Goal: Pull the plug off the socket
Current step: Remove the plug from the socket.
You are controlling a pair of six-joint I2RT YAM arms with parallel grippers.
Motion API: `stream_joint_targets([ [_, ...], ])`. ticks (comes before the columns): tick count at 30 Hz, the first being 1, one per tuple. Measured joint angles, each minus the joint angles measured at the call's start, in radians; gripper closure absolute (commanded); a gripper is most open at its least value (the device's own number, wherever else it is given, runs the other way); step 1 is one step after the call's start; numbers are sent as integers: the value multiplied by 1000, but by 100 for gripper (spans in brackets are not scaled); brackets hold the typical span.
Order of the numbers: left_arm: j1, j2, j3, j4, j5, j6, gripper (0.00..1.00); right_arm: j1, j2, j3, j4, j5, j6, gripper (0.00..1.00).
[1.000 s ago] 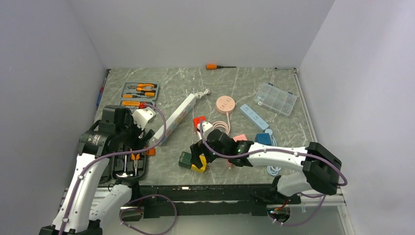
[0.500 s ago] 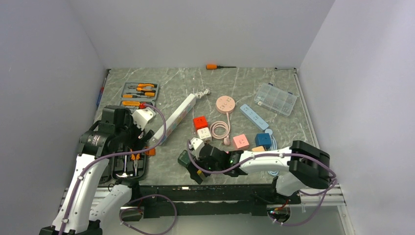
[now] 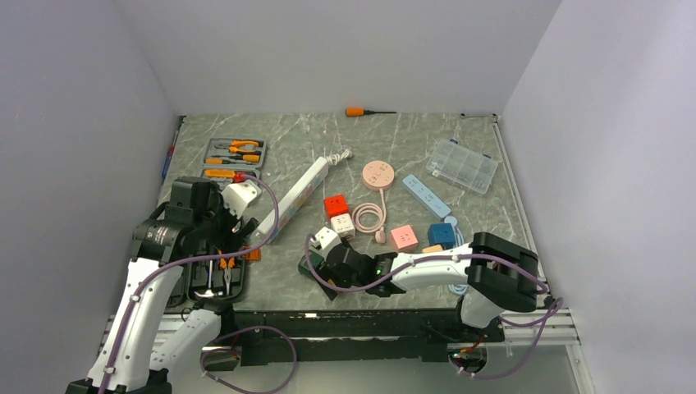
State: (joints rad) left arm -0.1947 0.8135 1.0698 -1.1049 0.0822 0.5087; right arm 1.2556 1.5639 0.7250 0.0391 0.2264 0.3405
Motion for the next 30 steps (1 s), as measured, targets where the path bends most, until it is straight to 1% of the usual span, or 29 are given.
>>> stream_joint_targets([
  [5, 0, -7, 0, -1, 9, 4, 1, 1, -1, -1, 19, 23, 2, 52],
  [10, 1, -89, -51, -13, 103, 56, 1, 0, -31, -5, -14, 25, 2, 79],
  [11, 1, -113, -62, -29, 117, 81, 1, -4, -45, -2, -37, 19, -1, 83],
  [14, 1, -190, -74, -69, 157, 193, 1, -19, -79, 23, -93, -16, -8, 87],
  [18, 1, -369, -114, -49, 243, 399, 1, -90, -109, 79, -126, -96, -8, 100],
  [21, 1, -534, -196, -10, 318, 565, 1, -154, -117, 110, -131, -160, -6, 100],
  [23, 1, -596, -238, 2, 367, 669, 1, -193, -124, 131, -143, -208, -2, 100],
  [26, 1, -605, -266, 18, 434, 774, 1, -215, -127, 169, -162, -269, 7, 100],
  [30, 1, -589, -269, 44, 540, 839, 1, -221, -126, 237, -168, -367, 23, 100],
])
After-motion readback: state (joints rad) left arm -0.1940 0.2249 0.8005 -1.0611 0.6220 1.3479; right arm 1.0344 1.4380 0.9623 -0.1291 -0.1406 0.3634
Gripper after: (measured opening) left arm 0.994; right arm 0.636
